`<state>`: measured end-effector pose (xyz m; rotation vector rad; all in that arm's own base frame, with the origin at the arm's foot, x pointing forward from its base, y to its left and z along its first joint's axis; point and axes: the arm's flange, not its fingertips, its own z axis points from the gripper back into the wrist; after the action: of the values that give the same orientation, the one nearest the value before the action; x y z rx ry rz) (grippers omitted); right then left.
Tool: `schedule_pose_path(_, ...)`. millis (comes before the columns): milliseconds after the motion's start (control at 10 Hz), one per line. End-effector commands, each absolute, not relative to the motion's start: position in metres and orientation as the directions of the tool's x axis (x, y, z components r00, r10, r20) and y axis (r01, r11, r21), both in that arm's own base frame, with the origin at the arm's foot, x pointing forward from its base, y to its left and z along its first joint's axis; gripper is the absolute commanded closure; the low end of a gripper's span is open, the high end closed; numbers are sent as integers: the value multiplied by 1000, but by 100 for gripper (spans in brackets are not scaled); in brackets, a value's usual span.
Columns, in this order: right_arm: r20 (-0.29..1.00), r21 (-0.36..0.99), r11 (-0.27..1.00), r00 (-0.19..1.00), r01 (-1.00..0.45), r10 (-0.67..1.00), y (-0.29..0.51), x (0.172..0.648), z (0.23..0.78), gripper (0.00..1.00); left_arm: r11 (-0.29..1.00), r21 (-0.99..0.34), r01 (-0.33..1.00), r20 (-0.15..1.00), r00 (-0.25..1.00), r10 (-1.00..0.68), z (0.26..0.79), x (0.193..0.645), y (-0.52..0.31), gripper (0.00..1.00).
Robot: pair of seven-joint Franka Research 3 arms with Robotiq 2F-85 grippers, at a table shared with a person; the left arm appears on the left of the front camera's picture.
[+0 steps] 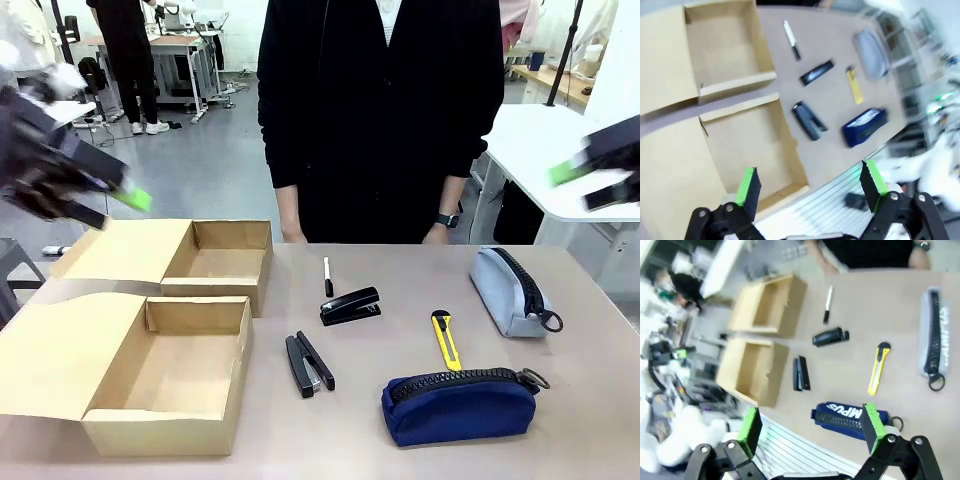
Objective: Place items inside the box.
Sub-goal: Pick up a Pencil pouch or Stapler and place it inside the Mailer Box closest to the robot.
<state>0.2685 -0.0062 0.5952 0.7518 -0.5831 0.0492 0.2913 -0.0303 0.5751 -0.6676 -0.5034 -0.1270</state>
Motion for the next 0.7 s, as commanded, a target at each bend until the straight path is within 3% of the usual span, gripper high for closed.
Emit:
schedule_pose_path(0,454,780,614,784,-119,-424,-88,228,540,0,612,-782,115,422,821,385,553,273,58,0)
schedule_pose_path(300,311,912,408,707,-35,-635,-190,216,496,0,339,-940,-29,230,678,698,499,245,137,0)
schedule_pose_path(600,198,956,289,607,54,-770,-225,219,450,0,76,-995,-63,26,570,821,443,240,100,0)
